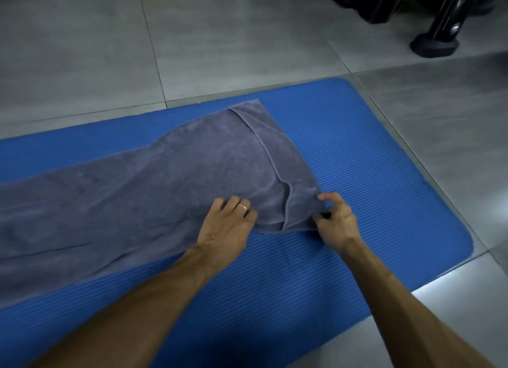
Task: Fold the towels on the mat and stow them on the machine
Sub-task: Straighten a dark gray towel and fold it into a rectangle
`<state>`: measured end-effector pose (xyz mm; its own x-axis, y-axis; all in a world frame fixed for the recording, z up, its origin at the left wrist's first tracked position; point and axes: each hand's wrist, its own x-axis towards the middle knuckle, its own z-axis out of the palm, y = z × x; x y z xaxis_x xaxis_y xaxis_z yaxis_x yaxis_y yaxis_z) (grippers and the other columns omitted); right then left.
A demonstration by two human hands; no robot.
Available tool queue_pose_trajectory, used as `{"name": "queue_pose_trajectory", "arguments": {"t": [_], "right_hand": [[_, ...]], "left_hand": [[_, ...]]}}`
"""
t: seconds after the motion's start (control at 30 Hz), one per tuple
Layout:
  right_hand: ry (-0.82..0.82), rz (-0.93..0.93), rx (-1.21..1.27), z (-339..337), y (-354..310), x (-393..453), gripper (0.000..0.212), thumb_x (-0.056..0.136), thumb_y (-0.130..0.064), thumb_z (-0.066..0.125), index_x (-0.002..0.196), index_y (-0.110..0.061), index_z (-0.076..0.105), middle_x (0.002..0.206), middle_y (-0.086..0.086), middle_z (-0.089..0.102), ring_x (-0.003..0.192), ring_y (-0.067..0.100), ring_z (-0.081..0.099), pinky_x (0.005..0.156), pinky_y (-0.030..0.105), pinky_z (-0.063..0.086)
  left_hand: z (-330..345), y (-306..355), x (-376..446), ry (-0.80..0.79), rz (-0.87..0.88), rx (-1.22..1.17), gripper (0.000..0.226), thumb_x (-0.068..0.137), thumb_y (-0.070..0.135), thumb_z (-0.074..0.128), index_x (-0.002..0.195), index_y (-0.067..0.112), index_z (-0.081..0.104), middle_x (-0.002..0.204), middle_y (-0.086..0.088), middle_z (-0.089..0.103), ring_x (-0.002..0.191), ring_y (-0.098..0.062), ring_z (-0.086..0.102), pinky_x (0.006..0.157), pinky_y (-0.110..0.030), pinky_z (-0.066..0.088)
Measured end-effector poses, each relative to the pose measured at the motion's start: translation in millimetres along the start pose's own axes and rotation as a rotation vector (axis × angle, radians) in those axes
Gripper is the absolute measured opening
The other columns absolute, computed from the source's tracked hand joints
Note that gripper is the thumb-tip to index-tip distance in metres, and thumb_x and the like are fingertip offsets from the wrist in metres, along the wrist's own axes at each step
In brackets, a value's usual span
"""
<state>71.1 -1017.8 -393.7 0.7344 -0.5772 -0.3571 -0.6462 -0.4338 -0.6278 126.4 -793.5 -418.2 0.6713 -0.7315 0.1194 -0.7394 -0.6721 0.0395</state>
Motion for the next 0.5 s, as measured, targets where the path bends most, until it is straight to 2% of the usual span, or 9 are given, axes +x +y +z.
{"name": "queue_pose_trajectory", "arguments": {"t": [0.07,0.13,0.17,0.23,0.27,0.3,0.33,0.4,0.5], "right_hand": [[0.049,0.003,0.060,-23,7,6,0.031,0.082,0.001,0.057,0.104,-0.019,0.062,0.079,0.014,0.069,0.071,0.030,0.062,0.066,0.034,0.052],[0.052,0.004,-0.046,-43,18,6,0.028,0.081,0.001,0.057,0.103,-0.014,0.067,0.086,0.016,0.070,0.072,0.030,0.062,0.062,0.025,0.050],[0.059,-0.004,-0.172,-47,23,1,0.028,0.081,-0.001,0.058,0.106,-0.012,0.067,0.094,0.018,0.068,0.080,0.032,0.061,0.067,0.025,0.052],[0.172,-0.137,-0.411,-38,30,-18,0.029,0.079,-0.006,0.063,0.108,-0.008,0.065,0.104,0.020,0.060,0.095,0.040,0.056,0.081,0.042,0.050],[0.242,-0.267,-0.487,-29,29,-31,0.026,0.076,-0.010,0.065,0.103,-0.008,0.064,0.100,0.019,0.058,0.093,0.041,0.054,0.077,0.048,0.047],[0.277,-0.410,-0.528,-17,28,-43,0.022,0.074,-0.016,0.065,0.095,-0.010,0.064,0.093,0.015,0.058,0.088,0.039,0.053,0.071,0.048,0.045],[0.256,-0.549,-0.553,-6,23,-57,0.018,0.071,-0.022,0.060,0.087,-0.013,0.063,0.086,0.010,0.058,0.082,0.035,0.054,0.067,0.044,0.044],[0.107,-0.773,-0.624,17,15,-77,0.023,0.066,-0.031,0.050,0.079,-0.017,0.063,0.078,0.002,0.058,0.077,0.029,0.057,0.066,0.038,0.042],[-0.010,-0.838,-0.751,41,10,-81,0.032,0.067,-0.035,0.046,0.084,-0.018,0.066,0.083,0.000,0.058,0.081,0.025,0.057,0.068,0.038,0.044]], "left_hand": [[-6,10,1,-0.029,0.022,-0.191,0.016,0.089,0.026,0.050,0.088,0.021,0.065,0.087,0.003,0.063,0.085,-0.020,0.058,0.077,-0.035,0.036],[-6,18,-2,-0.085,0.015,-0.300,0.016,0.094,0.023,0.047,0.103,0.023,0.059,0.098,0.006,0.063,0.095,-0.016,0.056,0.084,-0.032,0.032],[-8,20,-4,-0.085,0.010,-0.296,0.020,0.089,0.017,0.056,0.108,0.024,0.057,0.100,0.006,0.061,0.097,-0.017,0.055,0.083,-0.031,0.032],[-12,20,-11,-0.074,0.011,-0.260,0.045,0.062,0.004,0.072,0.100,0.024,0.060,0.095,0.002,0.056,0.089,-0.020,0.056,0.073,-0.032,0.039],[-13,18,-16,-0.080,0.035,-0.208,0.047,0.051,0.002,0.074,0.091,0.023,0.062,0.090,0.001,0.054,0.082,-0.021,0.055,0.067,-0.032,0.040],[-14,16,-23,-0.092,0.096,-0.139,0.042,0.047,0.003,0.076,0.082,0.022,0.064,0.086,0.001,0.054,0.077,-0.019,0.054,0.063,-0.031,0.040],[-14,12,-32,-0.111,0.151,-0.069,0.035,0.049,0.007,0.077,0.078,0.021,0.065,0.084,0.002,0.054,0.074,-0.018,0.052,0.062,-0.030,0.039],[-12,2,-51,-0.131,0.198,0.030,0.023,0.065,0.025,0.078,0.085,0.019,0.069,0.085,0.001,0.057,0.075,-0.018,0.052,0.065,-0.031,0.038],[-8,-11,-63,-0.126,0.187,0.094,0.044,0.078,0.046,0.070,0.111,0.017,0.068,0.093,-0.002,0.062,0.080,-0.022,0.056,0.068,-0.036,0.043]]}}
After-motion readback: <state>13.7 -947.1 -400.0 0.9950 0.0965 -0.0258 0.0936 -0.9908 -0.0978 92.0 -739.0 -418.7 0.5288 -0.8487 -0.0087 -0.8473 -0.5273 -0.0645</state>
